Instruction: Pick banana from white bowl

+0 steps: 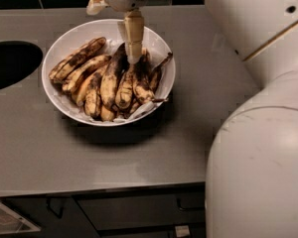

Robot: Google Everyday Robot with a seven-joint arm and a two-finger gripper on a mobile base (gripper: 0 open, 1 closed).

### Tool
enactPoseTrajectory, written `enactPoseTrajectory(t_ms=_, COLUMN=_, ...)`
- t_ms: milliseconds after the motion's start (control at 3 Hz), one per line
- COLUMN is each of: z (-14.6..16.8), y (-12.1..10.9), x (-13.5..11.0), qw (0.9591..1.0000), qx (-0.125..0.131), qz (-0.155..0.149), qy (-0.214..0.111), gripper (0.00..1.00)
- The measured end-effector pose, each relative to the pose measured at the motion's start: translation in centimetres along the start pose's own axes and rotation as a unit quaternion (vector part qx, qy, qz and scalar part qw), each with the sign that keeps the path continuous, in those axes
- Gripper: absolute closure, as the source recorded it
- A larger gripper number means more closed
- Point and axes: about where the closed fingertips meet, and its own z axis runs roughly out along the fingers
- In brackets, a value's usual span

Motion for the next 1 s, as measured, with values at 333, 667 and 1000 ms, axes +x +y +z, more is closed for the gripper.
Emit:
enactPoseTrajectory(t_ms=333, z=1.6, y=0.1, x=-0.2, qw=0.9993, qx=-0.011, qz=-0.011, qy=-0.035, gripper=0.06)
enactPoseTrajectory(t_ms=667, z=2.6, y=0.6, x=-0.2, qw=0.9983, qx=-0.018, qz=-0.015, qy=-0.053, gripper=0.14)
enactPoseTrajectory(t_ms=1000, z=3.1, y=1.1, x=-0.1, qw=0.9977, qx=-0.022, qz=-0.015, qy=-0.062, gripper=0.23)
